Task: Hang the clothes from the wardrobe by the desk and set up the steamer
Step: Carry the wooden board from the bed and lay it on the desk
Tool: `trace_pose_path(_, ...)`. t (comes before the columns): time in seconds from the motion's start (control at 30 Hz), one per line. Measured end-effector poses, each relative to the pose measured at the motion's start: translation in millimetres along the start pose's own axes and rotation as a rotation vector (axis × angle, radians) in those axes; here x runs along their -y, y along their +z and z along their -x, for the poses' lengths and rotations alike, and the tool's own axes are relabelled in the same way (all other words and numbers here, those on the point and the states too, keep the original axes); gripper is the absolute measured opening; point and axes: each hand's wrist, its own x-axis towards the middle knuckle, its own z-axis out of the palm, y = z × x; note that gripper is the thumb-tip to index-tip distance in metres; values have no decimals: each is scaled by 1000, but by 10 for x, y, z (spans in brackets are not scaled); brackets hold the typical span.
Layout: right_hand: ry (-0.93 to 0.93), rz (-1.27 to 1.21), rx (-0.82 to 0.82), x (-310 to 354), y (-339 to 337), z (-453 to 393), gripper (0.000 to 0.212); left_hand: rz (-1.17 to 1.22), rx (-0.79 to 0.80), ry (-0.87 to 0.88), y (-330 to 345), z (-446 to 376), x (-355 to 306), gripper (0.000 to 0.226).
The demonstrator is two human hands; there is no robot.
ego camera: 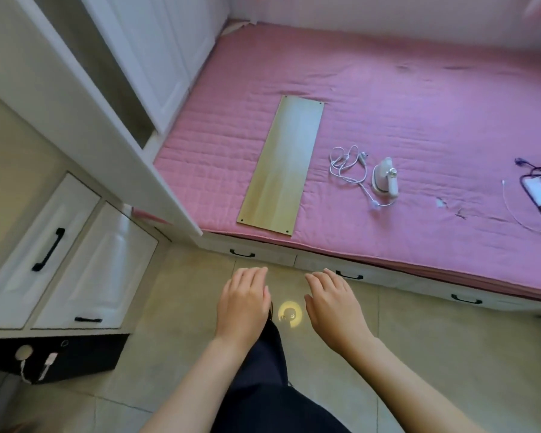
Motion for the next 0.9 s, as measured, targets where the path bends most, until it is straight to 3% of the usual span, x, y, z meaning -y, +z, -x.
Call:
trace_pose_path(0.43,110,-10,-5,-279,-96,-1807,20,-25,144,114,47,-2004,559,39)
trace_pose_path(0.9,70,-22,171,-1031,681,-3292,12,-15,336,-75,1113,-3403,1018,41)
